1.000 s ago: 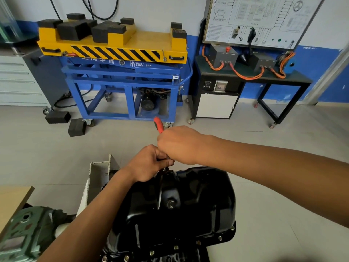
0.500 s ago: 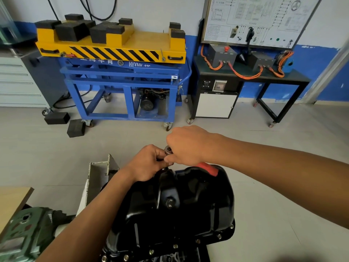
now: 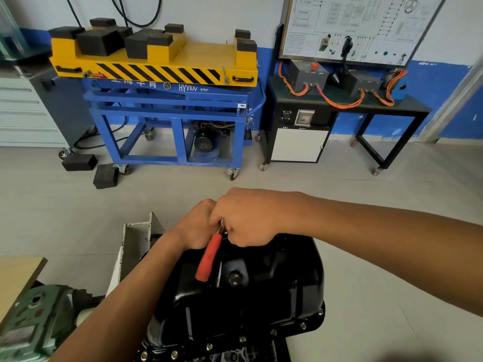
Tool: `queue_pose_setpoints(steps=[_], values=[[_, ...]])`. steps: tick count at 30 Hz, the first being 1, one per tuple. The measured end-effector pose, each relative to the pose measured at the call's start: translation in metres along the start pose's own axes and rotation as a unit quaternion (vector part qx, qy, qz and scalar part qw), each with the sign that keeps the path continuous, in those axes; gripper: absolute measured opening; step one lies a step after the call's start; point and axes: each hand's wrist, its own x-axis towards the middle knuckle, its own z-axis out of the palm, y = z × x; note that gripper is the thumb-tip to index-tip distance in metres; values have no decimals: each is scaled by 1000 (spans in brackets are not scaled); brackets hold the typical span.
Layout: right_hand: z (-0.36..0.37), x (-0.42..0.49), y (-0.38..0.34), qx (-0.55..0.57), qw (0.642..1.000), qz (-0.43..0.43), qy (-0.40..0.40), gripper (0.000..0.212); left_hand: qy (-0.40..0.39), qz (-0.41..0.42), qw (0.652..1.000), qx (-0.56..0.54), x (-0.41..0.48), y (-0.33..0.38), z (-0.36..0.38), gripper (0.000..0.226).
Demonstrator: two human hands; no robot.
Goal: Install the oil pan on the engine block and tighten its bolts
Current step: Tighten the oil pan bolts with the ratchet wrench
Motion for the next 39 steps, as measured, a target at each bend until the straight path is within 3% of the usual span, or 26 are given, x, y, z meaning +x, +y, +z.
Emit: queue_pose_setpoints(steps=[3, 5, 11, 15, 18, 19, 21, 24, 26, 30, 34, 37, 39], values=[[-1, -6, 2, -41, 999, -10, 4, 21, -9, -20, 1000, -7, -2, 4, 0, 55], [-2, -7, 1, -59, 998, -13, 14, 20, -9, -30, 999, -6, -1, 6, 0, 61], [-4, -18, 5, -114, 992, -15, 59, 13, -16, -35, 999, -39, 1, 3, 4, 61], [-10, -20, 15, -135, 989, -8, 66, 5, -12, -33, 997, -70, 3, 2, 7, 23], [-14, -11, 32, -131, 987, 17, 86, 9, -11, -47, 994, -101, 5, -3, 8, 32], [-16, -7, 37, -116, 988, 22, 95, 9, -17, -47, 994, -98, 6, -4, 8, 26], [-17, 1, 42, -71, 992, 19, 107, 20, -15, -43, 995, -91, 6, -5, 8, 12], [-15, 12, 41, -23, 995, -14, 95, 47, -5, -37, 996, -78, 7, -7, 8, 11], [-14, 16, 41, -21, 994, -34, 98, 48, -14, -32, 997, -73, 6, -4, 7, 8], [-18, 13, 46, -33, 994, -47, 94, 45, -18, -39, 996, -77, 6, -4, 7, 9], [-12, 9, 38, -93, 985, 15, 144, 55, -5, -40, 996, -81, 5, -1, 7, 11], [-2, 7, 25, -75, 983, 45, 162, 51, -12, -38, 996, -83, 5, 0, 7, 39], [3, 9, 17, -38, 986, 60, 148, 45, -13, -34, 997, -70, 5, -1, 8, 43]])
